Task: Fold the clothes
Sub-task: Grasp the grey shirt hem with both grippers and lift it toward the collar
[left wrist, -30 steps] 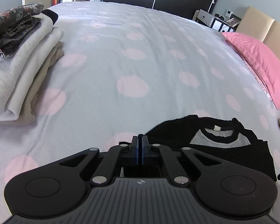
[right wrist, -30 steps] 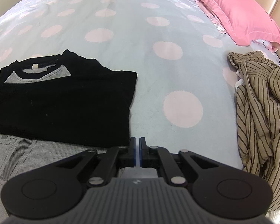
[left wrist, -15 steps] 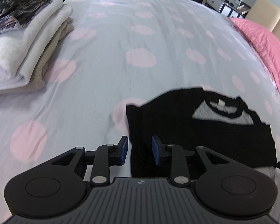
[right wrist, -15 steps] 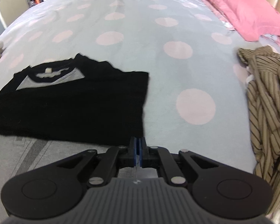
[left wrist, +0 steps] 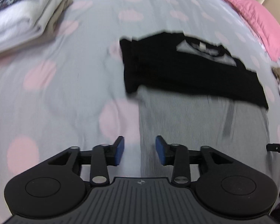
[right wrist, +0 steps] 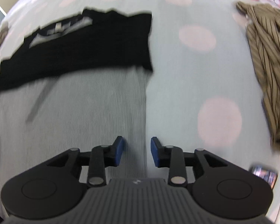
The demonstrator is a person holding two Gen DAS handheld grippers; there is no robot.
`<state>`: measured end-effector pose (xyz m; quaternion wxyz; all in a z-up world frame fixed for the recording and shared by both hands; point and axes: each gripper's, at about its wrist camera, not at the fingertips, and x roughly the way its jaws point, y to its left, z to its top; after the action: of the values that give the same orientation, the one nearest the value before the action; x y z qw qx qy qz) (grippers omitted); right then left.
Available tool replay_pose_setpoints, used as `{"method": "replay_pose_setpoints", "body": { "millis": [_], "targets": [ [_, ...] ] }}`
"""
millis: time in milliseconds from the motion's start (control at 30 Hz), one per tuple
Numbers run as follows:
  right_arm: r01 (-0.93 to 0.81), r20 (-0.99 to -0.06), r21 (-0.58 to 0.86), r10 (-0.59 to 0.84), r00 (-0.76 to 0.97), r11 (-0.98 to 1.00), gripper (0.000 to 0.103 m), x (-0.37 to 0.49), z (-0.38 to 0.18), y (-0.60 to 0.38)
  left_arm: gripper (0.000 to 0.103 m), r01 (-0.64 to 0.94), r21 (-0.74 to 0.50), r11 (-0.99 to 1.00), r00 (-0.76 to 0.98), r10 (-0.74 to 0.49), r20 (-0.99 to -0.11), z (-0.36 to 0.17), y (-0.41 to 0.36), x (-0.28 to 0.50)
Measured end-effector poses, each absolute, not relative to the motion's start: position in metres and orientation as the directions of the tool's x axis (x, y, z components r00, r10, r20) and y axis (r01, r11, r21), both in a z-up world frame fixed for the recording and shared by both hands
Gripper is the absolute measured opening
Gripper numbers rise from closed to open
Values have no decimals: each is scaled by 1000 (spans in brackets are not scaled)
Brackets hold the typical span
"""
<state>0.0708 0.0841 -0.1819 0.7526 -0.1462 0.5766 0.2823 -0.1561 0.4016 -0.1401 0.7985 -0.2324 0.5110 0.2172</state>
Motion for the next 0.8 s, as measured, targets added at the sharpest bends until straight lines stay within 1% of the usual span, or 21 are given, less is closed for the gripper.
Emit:
{"method": "replay_pose_setpoints", "body": {
  "millis": [33, 100, 167, 267, 433, 567, 700, 767, 800],
  "targets": [
    [-600, -953, 89, 243, 180, 795, 38, 61, -183, 81, 38, -586, -144, 797, 371, 106, -923, -142, 395, -163],
    [-618, -956, 49, 216, 198, 784, 43, 41, -185, 75, 38, -586, -139, 798, 349, 94, -932, -147, 380, -175],
    [-624, -955, 29, 206, 214, 781, 43, 25, -186, 68, 38, -588, -138, 797, 331, 81, -940, -154, 364, -189],
    [-593, -947, 39, 219, 236, 805, 43, 4, -187, 54, 38, -594, -144, 792, 316, 65, -947, -164, 342, -205],
    [-549, -931, 51, 238, 276, 834, 43, -31, -190, 30, 38, -650, -107, 752, 323, 145, -935, -164, 318, -233],
    [-531, -938, 63, 232, 258, 845, 49, -44, -191, 18, 38, -677, -105, 729, 311, 153, -938, -165, 311, -247],
    [-534, -940, 53, 223, 259, 844, 48, -56, -192, 12, 37, -686, -117, 719, 307, 139, -942, -166, 309, -256],
    [-542, -940, 38, 214, 265, 839, 48, -62, -192, 11, 30, -686, -128, 716, 309, 128, -943, -167, 307, -259],
    [-548, -940, 29, 210, 270, 836, 45, -65, -191, 12, 28, -683, -132, 719, 312, 123, -942, -167, 305, -259]
  ]
}}
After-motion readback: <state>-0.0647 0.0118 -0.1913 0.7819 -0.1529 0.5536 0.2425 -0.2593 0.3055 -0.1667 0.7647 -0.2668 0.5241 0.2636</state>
